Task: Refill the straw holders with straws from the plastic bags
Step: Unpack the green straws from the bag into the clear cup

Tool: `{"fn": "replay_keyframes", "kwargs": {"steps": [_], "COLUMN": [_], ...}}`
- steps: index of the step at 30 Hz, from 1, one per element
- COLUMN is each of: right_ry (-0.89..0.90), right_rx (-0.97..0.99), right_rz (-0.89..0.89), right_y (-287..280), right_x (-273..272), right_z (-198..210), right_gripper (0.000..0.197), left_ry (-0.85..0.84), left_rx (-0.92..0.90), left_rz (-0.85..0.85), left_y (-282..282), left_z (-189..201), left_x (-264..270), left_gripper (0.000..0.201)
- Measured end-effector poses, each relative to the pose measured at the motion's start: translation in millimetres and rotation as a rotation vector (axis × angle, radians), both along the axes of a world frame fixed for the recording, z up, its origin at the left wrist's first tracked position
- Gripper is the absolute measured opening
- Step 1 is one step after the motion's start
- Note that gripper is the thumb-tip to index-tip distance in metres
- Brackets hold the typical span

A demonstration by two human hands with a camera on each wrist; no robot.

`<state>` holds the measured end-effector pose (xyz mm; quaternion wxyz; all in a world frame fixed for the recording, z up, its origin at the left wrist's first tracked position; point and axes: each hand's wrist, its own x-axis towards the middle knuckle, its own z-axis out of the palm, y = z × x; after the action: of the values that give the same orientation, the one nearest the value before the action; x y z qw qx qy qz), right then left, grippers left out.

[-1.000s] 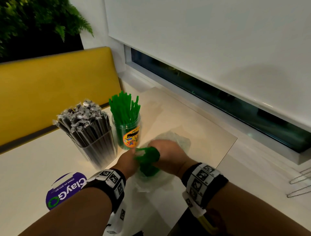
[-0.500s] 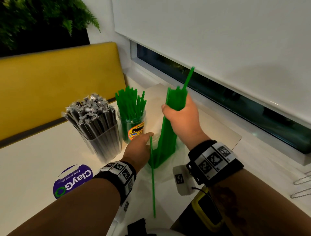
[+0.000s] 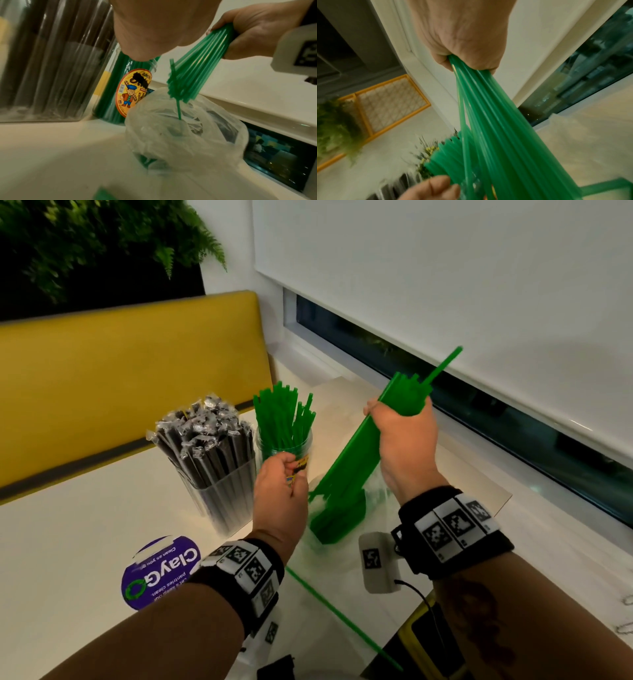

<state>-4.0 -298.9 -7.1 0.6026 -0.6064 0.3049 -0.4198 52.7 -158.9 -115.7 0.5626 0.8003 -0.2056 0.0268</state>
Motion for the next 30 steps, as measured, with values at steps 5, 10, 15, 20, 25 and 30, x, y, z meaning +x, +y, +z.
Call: {"fn": "replay_keyframes", "kwargs": {"steps": [5, 10, 15, 20, 25, 30], "right_ry": [-0.166, -0.200, -0.126, -0.009, -0.138, -0.361], "right_rx": [0.017, -0.071, -0.180, -0.139, -0.035, 0.147], "right_rz": [-0.051, -0.061, 0.016, 0.241, 0.211, 0.285], "right_y": [-14.0, -17.2, -8.4, -4.0, -18.2, -35.3], "right_x": [10.4, 23.7, 44.7, 60.3, 57.5, 46.6], "right_z": [33.3, 54.0, 65.0, 75.7, 92.3, 114.5], "right_gripper": [0.024, 0.028, 0.025, 0.026, 0.029, 0.015], "left_ry": [-0.088, -0.090, 0.025, 0.192, 0.268, 0.341], "left_rx": [0.038, 0.097, 0.127, -0.043, -0.072, -0.058], "left_rz": [0.091, 0.044, 0.030, 0.090, 0.127, 0.127], "left_y": [0.8, -4.6, -13.8, -26.7, -36.2, -38.9], "left_z": [1.8, -4.7, -5.8, 3.1, 8.9, 16.7], "left_x": [-11.2, -13.5, -2.6, 18.2, 29.7, 29.6], "left_gripper": [0.060, 0.084, 0.103, 0.111, 0.131, 0.147]}}
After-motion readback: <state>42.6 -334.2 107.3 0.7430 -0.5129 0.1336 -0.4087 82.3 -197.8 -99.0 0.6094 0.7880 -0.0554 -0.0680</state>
